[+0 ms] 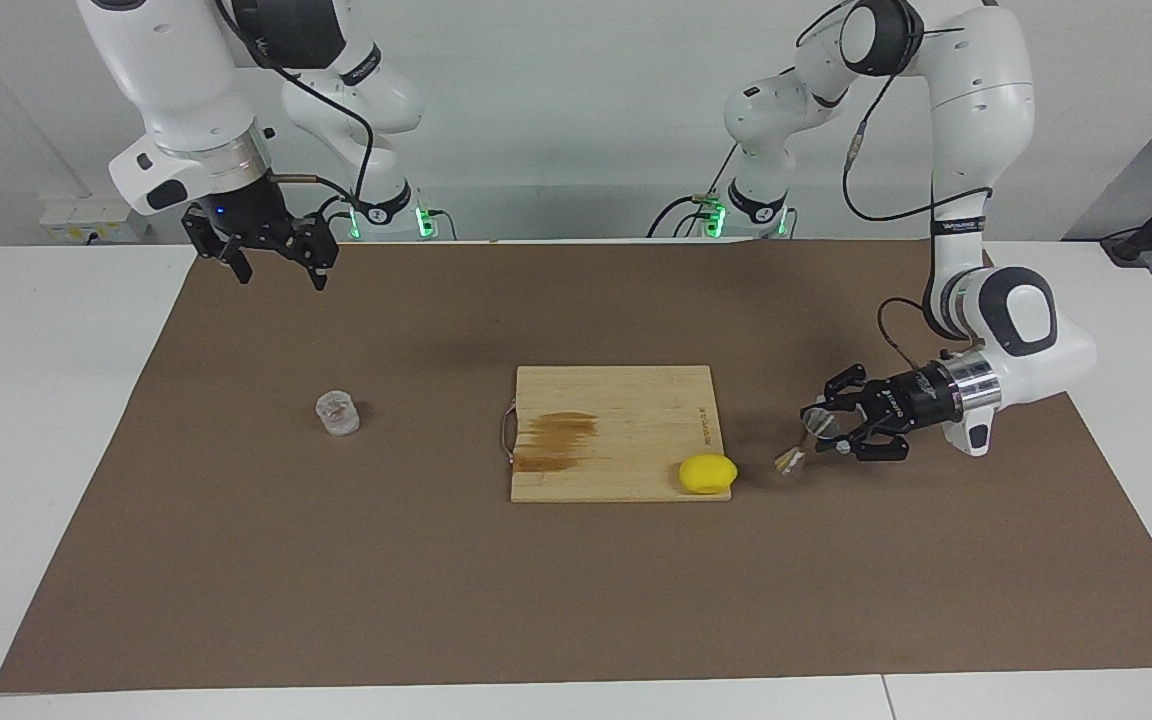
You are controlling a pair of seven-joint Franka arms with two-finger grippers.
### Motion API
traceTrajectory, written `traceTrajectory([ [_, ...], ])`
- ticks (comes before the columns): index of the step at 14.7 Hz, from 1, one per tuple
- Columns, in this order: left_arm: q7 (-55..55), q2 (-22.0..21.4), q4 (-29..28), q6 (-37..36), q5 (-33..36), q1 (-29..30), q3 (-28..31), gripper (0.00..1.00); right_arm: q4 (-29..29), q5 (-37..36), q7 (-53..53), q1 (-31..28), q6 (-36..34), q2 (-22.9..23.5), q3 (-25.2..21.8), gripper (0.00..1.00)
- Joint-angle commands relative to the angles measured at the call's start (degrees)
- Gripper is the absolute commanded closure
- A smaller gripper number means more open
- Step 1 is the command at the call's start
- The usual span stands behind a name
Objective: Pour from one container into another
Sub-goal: 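Grasp the silver cup with the left gripper and carry it onto the board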
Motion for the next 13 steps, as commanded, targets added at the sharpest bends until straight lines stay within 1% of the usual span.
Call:
traceTrajectory([
  [1,-3.0,-1.4,1.3,2.1,-1.2,-4.1,0.1,1.00,-1.8,-0.4,-0.1,-1.0,0.1,-1.5,0.4,0.01],
  [5,-3.1,-2.6,1.4,4.9,-4.6,-11.0,0.1,1.00,-1.7,-0.4,0.1,-0.8,-0.4,-1.5,0.4,0.01],
  [8,-6.3,-2.6,1.3,12.7,-8.2,-17.1,0.2,1.00,-1.7,-0.4,-0.2,-1.1,-0.5,-1.5,0.2,0.01],
  [13,-8.6,-2.3,0.4,25.3,-11.1,-26.8,0.0,1.00,-1.6,-0.4,-0.2,-1.0,-0.2,-1.5,0.3,0.01],
])
